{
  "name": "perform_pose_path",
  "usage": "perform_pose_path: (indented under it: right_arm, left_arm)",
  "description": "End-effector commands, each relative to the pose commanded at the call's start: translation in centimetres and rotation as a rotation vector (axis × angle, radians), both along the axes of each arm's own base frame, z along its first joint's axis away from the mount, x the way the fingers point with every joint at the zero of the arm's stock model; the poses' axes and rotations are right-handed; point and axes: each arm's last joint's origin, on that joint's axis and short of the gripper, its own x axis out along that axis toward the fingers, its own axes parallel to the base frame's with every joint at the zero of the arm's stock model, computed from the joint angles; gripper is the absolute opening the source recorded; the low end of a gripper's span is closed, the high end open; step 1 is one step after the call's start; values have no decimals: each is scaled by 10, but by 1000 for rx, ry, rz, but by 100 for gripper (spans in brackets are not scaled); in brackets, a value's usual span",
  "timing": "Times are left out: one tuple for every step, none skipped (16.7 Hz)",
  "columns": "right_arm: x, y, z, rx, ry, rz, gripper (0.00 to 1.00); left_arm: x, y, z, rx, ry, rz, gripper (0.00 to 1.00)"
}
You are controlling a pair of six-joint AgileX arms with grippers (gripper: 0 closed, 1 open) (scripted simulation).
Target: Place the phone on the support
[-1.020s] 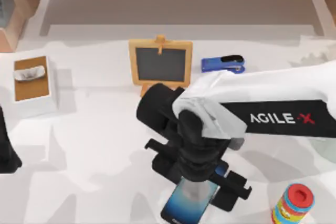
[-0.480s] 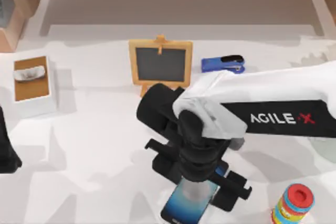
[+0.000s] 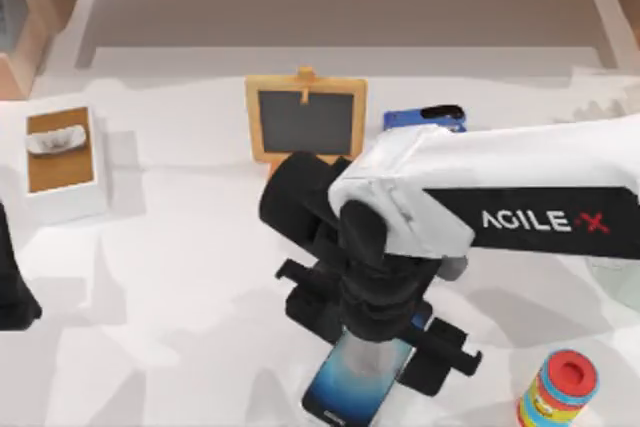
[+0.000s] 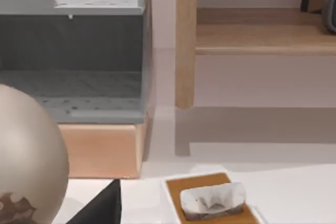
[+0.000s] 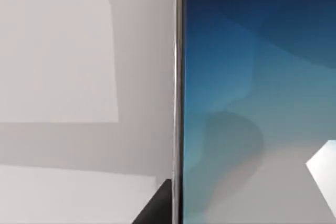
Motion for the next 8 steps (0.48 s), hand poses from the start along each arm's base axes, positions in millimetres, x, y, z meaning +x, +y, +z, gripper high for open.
perform_pose_path:
  right_arm:
    - [0,0,3,-2,2,-1,0]
    - [0,0,7,0,3,-2,0]
    - [0,0,9,1,2,-1,0]
    - [0,0,9,1,2,-1,0]
    - [0,0,9,1,2,-1,0]
    - [0,0,7,-3,5,-2,0]
    - [0,0,7,-3,5,-2,0]
    - [2,-1,12,14,-4,-1,0]
  left_arm:
    - [0,0,0,0,0,0,100]
    - [0,0,0,0,0,0,100]
    - [0,0,0,0,0,0,100]
    - [0,0,0,0,0,0,100]
    - [0,0,0,0,0,0,100]
    - [0,0,0,0,0,0,100]
    - [0,0,0,0,0,0,100]
    - [0,0,0,0,0,0,100]
